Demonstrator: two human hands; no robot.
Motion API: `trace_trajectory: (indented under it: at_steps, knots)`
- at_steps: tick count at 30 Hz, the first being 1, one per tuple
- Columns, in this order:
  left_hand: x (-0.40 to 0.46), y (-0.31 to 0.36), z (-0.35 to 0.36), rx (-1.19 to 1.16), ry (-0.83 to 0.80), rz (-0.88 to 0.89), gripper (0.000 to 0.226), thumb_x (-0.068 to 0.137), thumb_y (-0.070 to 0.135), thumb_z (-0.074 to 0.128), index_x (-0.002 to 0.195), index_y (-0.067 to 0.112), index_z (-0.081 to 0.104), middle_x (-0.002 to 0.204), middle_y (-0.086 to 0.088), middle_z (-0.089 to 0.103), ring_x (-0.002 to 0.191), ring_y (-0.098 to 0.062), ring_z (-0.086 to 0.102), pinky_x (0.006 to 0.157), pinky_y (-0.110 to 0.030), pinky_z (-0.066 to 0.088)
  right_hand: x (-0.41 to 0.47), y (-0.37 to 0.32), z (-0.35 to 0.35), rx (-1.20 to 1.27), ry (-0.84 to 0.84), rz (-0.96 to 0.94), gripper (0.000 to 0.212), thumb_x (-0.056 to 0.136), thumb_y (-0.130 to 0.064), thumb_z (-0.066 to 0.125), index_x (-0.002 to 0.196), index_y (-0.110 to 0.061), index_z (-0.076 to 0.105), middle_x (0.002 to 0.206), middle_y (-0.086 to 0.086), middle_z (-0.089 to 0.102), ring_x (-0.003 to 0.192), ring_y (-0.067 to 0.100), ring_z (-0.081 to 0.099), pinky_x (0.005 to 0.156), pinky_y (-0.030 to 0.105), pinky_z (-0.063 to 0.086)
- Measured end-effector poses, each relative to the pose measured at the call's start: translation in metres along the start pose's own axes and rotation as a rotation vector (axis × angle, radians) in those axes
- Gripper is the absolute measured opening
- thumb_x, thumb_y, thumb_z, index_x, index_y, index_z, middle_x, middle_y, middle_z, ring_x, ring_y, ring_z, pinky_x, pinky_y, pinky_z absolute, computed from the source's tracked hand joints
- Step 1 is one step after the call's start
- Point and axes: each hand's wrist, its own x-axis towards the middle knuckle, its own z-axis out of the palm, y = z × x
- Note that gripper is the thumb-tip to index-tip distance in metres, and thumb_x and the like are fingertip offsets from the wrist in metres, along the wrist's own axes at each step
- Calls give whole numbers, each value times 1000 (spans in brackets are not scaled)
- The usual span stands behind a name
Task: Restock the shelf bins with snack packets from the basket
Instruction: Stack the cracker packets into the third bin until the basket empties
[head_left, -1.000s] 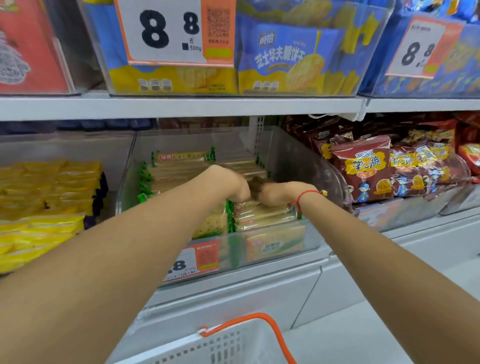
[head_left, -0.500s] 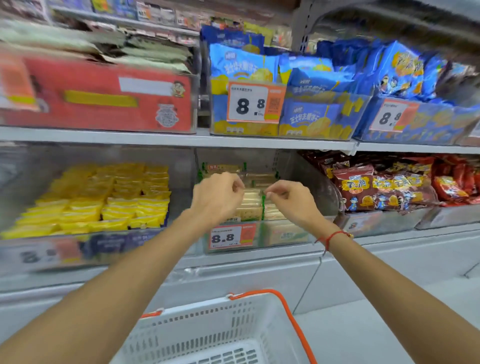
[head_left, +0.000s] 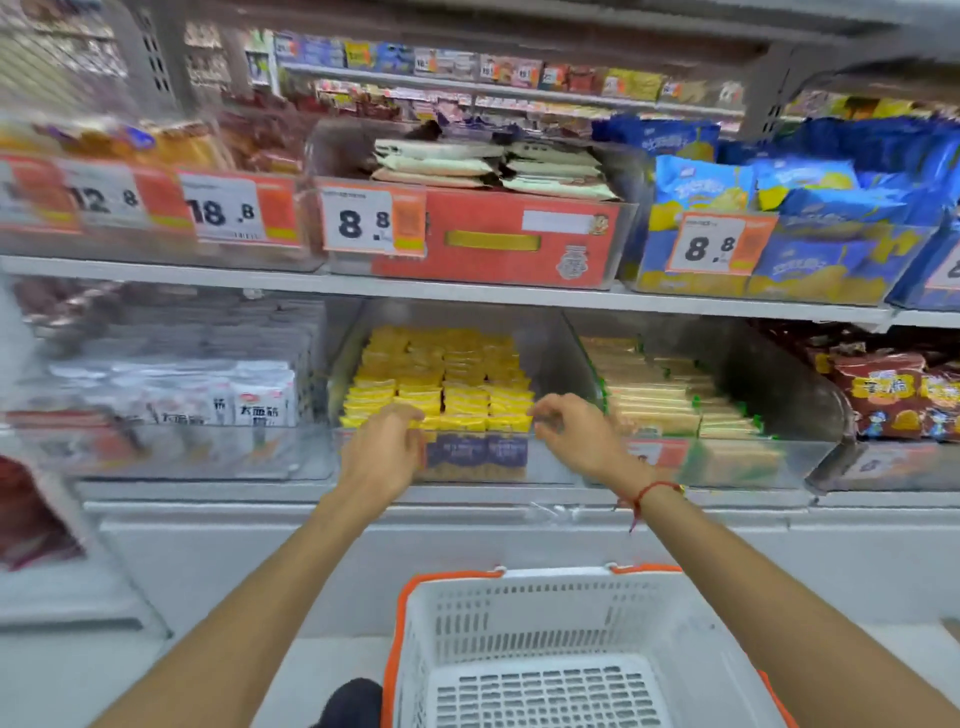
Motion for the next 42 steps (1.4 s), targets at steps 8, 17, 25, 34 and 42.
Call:
trace_trajectory:
  at_steps: [8, 17, 25, 34, 42]
  knots:
    - [64, -15, 15, 343, -228, 73, 50, 102, 45, 21, 151, 33, 21, 160, -2, 14, 146, -27, 13, 115, -41, 15, 67, -18, 44, -2, -271, 346, 82, 93, -58, 42, 153, -21, 0, 158, 17, -7, 144, 40, 13, 112, 45, 22]
    - [80, -43, 16, 316, -393, 92, 59, 94, 65, 23, 149, 45, 16, 160, 5, 6, 148, -25, -5, 117, -53, 0, 104, -15, 64, -38, -390, 348, 99, 84, -66, 49, 149, -5, 5, 148, 17, 34, 126, 35, 48, 106, 43, 39]
    - [112, -17, 23, 386, -199, 205, 57, 96, 60, 23, 150, 41, 19, 161, 2, 3, 147, -28, -1, 116, -50, 2, 105, -10, 45, -79, -511, 324, 75, 95, -63, 18, 152, -15, 7, 159, 14, -2, 145, 38, -2, 117, 47, 3]
    - [129, -28, 43, 402, -391, 62, 57, 94, 65, 13, 148, 51, 2, 160, 9, -8, 147, -31, -9, 114, -57, -6, 146, -16, 60, -88, -413, 159, 53, 105, -30, 25, 152, -15, 7, 159, 12, -11, 147, 31, -2, 118, 42, 1]
    - [133, -22, 38, 391, -399, 42, 56, 91, 70, 14, 145, 54, 16, 161, 10, -1, 147, -29, -5, 114, -57, -2, 149, -13, 54, -210, -534, 216, 51, 105, -34, 14, 152, -14, 15, 160, 7, -1, 146, 30, -6, 117, 38, -1]
